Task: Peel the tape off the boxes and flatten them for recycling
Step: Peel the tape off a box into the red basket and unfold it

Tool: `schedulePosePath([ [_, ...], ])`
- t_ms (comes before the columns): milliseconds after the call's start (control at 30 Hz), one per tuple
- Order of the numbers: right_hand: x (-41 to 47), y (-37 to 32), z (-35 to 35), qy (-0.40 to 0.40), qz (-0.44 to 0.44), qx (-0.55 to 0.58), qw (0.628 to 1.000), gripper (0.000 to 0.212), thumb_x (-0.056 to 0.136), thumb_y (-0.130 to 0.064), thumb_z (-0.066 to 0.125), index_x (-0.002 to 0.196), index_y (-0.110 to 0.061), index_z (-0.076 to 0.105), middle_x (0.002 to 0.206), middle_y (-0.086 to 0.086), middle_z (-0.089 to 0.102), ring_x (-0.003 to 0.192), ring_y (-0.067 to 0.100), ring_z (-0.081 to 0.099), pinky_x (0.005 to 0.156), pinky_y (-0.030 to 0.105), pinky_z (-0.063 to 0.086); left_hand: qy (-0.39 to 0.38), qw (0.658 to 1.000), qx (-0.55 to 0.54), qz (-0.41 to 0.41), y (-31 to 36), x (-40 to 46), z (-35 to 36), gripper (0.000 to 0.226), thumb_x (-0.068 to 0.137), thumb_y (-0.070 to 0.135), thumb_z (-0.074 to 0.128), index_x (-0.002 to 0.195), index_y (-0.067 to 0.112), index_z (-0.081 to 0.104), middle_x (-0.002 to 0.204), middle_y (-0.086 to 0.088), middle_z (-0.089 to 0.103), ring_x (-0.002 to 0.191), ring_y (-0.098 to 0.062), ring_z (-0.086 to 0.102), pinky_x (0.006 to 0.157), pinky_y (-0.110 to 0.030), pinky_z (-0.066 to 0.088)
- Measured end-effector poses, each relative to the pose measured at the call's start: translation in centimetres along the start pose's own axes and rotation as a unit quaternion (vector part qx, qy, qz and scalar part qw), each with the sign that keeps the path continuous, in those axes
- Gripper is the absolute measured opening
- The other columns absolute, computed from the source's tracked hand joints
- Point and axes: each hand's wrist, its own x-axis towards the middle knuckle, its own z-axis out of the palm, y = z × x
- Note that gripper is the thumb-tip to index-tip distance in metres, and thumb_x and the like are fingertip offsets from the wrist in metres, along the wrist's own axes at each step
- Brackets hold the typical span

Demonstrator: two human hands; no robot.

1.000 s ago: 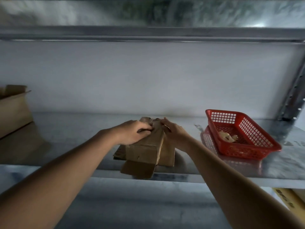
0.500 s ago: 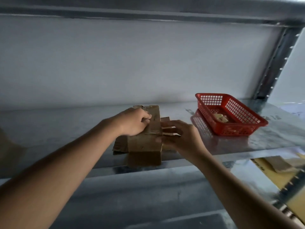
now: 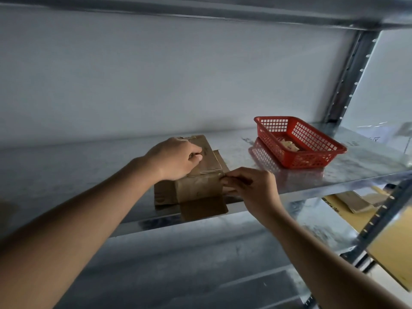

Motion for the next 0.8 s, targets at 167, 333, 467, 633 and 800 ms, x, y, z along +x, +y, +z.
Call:
schedulePosePath([
  [167,0.4,0.2,-0.3,-0.025,-0.062,-0.068,0.995,0.013,0.091,-0.005,0.074,0.088,-0.017,0.077,0.084,-0.01,0.076,0.077,0.011,0.076,0.063,0.042,0.064,-0.023,0.983,-0.169,0.062,-0.2,-0.9,0.0,0.037,0.107,0.026,0.053,0.138,0.044,0.061,0.16,0.019,0.039,0.15,0.002,0.025,0.124,-0.028,0.015],
  [333,1.1,-0.4,-1.3,-0.094,-0.154,-0.166,0.97,0.017,0.097,-0.02,0.061,0.098,-0.013,0.076,0.092,-0.006,0.074,0.08,0.005,0.072,0.065,0.031,0.06,-0.112,0.966,-0.224,0.07,-0.8,-1.4,0.1,0.039,0.106,0.039,0.051,0.144,0.05,0.053,0.161,0.032,0.026,0.147,0.015,0.014,0.124,-0.025,0.011],
  [467,2.3,-1.0,-2.3,-0.155,-0.191,-0.223,0.943,0.015,0.098,-0.006,0.064,0.105,-0.009,0.077,0.098,-0.005,0.072,0.08,0.002,0.069,0.071,0.023,0.06,-0.112,0.966,-0.221,0.07,-0.8,-1.7,0.3,0.041,0.108,0.036,0.048,0.147,0.048,0.051,0.163,0.032,0.023,0.151,0.009,0.012,0.128,-0.033,0.011],
  [633,3.7,-3.1,-3.5,-0.23,-0.239,-0.336,0.881,0.016,0.099,-0.012,0.064,0.109,-0.014,0.077,0.104,0.0,0.074,0.082,0.013,0.073,0.069,0.027,0.062,-0.11,0.969,-0.208,0.072,-0.5,-1.7,0.1,0.04,0.109,0.037,0.045,0.147,0.049,0.05,0.164,0.029,0.022,0.152,0.007,0.013,0.128,-0.031,0.014],
  [800,4.1,-4.9,-4.1,-0.196,-0.253,-0.4,0.859,0.011,0.101,-0.019,0.058,0.104,-0.02,0.068,0.092,-0.007,0.067,0.066,0.009,0.065,0.053,0.029,0.058,-0.105,0.975,-0.18,0.073,-0.3,-1.9,0.1,0.041,0.11,0.038,0.042,0.148,0.052,0.047,0.166,0.029,0.019,0.154,0.003,0.013,0.128,-0.035,0.017],
])
